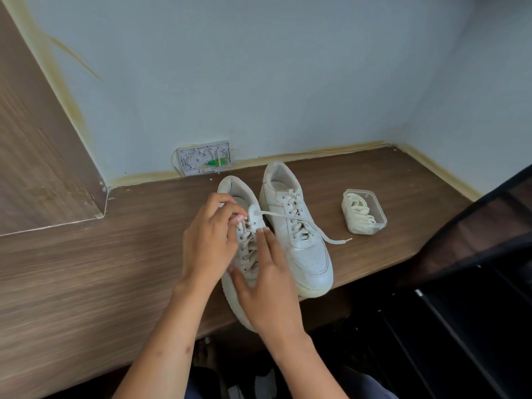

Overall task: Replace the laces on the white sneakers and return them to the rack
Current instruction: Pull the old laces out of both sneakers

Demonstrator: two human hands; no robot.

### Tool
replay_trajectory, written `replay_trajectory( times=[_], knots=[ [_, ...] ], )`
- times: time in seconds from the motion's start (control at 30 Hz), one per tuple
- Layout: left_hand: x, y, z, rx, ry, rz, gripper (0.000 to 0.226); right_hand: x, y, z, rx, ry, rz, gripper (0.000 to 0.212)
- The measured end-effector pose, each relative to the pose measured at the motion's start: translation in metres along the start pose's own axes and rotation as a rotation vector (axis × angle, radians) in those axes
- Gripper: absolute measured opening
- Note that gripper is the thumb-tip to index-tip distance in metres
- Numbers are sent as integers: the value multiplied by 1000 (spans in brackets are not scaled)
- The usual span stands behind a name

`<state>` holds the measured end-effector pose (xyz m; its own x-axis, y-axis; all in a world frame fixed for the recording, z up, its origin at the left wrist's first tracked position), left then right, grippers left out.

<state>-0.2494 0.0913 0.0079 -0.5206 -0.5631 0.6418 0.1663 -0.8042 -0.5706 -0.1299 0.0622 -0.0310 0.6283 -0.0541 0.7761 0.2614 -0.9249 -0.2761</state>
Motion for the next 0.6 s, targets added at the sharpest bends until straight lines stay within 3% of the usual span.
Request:
replay_trajectory(
  times=[0.13, 0.23, 0.37, 0.6],
  knots=[
    [-3, 2, -13, 62, 125, 22, 16, -13, 4, -1, 34, 194, -29, 80],
    [1, 2, -21, 67, 307, 54, 13, -13, 3, 2, 58, 188, -62, 82],
    [-7, 4, -36, 191, 459, -137, 13, -15, 3, 8, 83, 147, -128, 87],
    [13, 2, -11, 75, 107, 31, 17, -22, 3, 13, 79, 167, -107, 87]
  ],
)
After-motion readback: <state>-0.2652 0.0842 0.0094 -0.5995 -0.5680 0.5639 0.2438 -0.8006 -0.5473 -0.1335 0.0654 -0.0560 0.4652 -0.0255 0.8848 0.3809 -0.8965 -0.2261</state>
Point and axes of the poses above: each hand's wrist, its own y-axis away from the middle knuckle, its own x-axis out of the back of the hand, z = x × y, the point moved 8 cm from there along -y, towards the middle knuckle, and after that the axes turned 4 degrees about y, right-handed, at the moved point
